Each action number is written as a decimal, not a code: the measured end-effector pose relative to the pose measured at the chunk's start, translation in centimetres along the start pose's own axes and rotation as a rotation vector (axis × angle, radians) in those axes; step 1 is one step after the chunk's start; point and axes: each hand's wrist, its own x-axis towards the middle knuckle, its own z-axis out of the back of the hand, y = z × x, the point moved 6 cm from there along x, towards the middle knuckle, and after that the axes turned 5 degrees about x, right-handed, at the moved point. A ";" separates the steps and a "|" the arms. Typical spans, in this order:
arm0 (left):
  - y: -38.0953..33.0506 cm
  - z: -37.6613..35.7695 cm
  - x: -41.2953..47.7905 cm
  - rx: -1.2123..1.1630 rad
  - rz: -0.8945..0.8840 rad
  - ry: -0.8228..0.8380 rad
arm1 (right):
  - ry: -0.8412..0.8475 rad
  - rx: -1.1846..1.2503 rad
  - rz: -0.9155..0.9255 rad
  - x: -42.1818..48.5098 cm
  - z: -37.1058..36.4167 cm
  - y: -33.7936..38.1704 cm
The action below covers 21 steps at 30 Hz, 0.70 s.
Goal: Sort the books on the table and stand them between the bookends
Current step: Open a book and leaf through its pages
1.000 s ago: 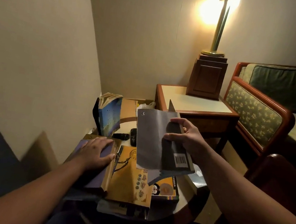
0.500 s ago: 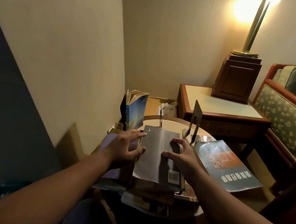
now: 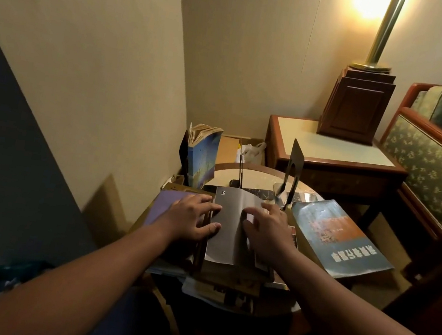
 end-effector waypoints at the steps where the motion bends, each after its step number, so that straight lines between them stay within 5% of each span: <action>1: 0.1 0.0 0.1 -0.012 0.005 -0.001 | -0.016 -0.002 0.064 -0.1 0.3 0.7; 4: 0.3 -0.2 0.1 -0.063 0.028 -0.017 | 0.006 0.012 0.206 -0.5 0.5 3.2; 9: 0.9 0.1 -0.1 -0.179 0.047 -0.082 | 0.197 0.016 0.090 -0.8 -0.6 5.6; 21: 1.7 -0.1 -0.2 -0.057 0.048 -0.050 | 0.139 0.246 0.075 -1.6 4.3 7.1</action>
